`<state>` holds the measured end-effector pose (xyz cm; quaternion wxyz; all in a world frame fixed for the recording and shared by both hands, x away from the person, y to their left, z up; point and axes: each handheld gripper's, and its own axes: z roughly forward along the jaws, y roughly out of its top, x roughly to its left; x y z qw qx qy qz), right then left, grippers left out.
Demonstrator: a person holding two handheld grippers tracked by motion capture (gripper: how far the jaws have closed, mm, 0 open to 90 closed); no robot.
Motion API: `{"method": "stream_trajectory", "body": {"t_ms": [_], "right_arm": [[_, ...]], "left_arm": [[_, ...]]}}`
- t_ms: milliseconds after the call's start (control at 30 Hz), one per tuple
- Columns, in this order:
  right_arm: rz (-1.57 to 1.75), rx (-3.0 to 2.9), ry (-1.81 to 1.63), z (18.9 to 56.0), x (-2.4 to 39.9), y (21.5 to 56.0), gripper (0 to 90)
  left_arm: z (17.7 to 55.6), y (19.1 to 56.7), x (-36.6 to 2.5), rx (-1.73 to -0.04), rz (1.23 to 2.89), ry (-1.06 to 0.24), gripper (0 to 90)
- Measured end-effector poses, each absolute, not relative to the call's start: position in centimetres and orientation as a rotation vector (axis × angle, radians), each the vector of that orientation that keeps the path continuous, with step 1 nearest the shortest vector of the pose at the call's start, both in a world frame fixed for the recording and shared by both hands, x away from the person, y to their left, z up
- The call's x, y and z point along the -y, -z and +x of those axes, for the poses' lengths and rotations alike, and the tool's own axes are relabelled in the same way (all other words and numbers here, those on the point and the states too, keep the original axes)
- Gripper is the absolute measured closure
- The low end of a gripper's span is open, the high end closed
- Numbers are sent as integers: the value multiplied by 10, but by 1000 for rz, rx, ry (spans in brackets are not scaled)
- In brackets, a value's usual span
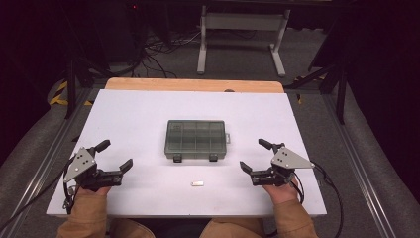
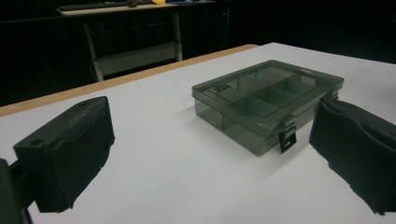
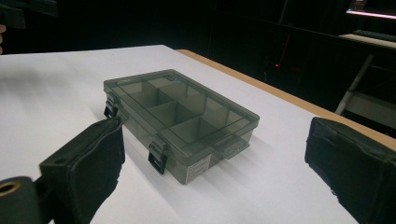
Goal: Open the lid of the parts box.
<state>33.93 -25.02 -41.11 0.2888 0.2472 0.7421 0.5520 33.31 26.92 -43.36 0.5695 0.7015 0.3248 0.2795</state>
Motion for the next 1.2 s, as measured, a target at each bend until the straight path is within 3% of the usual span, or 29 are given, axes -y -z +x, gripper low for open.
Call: {"method": "stream_trajectory", "body": {"t_ms": [733,1200], "right_arm": [[666,-2009,-1490,342,248,408,25],[682,-2093,-1480,360,239,391,21]], "left_arm": [[337,430,-265,-772,1680,-629,6],[358,412,-250,-746,1679,-539,3]]}}
